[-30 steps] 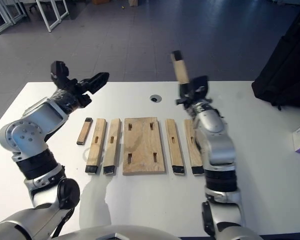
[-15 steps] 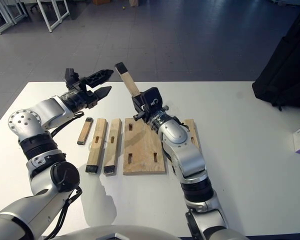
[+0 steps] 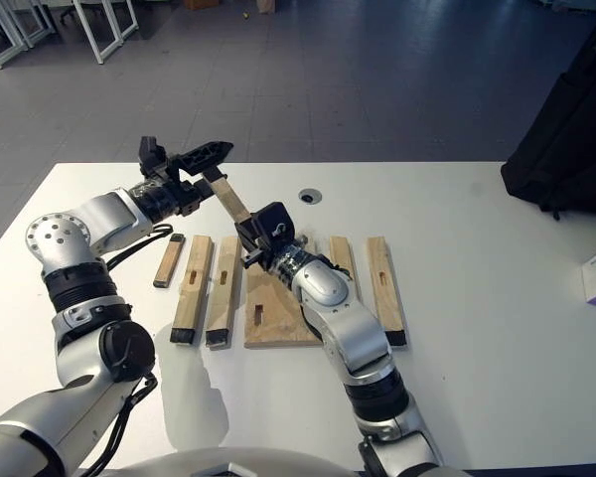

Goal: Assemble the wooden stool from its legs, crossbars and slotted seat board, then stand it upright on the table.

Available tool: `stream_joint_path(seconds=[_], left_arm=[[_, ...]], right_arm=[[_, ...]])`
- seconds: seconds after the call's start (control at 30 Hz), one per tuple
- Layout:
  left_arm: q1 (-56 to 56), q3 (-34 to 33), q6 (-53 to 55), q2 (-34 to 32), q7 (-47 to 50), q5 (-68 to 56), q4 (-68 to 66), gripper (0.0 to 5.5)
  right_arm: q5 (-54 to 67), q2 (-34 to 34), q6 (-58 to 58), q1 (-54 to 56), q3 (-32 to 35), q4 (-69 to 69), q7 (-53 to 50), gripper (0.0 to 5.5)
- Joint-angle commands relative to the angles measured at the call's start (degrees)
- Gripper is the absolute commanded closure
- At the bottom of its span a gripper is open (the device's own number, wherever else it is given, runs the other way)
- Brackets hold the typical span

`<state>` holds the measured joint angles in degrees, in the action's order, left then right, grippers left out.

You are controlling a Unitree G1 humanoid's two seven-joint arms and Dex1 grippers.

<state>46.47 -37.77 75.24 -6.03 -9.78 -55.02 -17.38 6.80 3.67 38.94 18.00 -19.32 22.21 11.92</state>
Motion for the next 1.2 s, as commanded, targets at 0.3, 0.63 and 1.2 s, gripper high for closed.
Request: stream_joint_path(seconds=[0.3,0.63,1.2], left_arm=[[-1.0,3.8,2.1,-1.8,-1.3,-3.0,2.9,3.05],[-3.2,10.3,1.9,-6.1,-4.1,-0.6,5.0,4.74],[-0.7,6.2,-7.5,-11.9,-1.7,1.2,3.7,5.07]], right_arm=[[-0.4,0.0,1.8,-0.5,0.3,0.8,0.3,4.21],[-0.1,-0.4,2.9,-0.8,-0.2,2.3,0.4,4.21],[1.4,1.4,6.3,-2.6,-2.8,5.2,4.5,2.51]])
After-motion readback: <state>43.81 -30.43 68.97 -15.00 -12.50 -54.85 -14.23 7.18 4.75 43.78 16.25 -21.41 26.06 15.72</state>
